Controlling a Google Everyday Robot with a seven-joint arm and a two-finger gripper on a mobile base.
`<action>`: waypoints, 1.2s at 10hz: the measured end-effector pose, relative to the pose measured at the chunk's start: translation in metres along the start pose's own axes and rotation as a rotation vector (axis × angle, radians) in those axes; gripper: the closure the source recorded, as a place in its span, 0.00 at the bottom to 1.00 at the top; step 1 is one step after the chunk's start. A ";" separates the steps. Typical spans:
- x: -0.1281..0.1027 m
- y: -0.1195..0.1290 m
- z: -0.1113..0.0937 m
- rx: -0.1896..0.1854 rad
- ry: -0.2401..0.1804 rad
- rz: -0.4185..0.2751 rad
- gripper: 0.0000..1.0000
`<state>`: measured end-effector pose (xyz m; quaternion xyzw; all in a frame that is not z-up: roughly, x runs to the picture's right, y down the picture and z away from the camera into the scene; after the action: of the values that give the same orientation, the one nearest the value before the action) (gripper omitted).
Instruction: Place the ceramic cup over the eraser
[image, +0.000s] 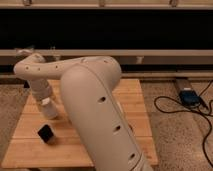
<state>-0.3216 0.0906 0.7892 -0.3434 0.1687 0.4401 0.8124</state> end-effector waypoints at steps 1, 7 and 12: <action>-0.003 0.004 0.002 -0.004 0.000 -0.015 0.35; -0.029 0.015 0.008 0.011 -0.046 -0.063 0.35; -0.043 0.002 0.006 0.043 -0.093 -0.047 0.35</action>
<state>-0.3470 0.0696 0.8171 -0.3088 0.1321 0.4326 0.8367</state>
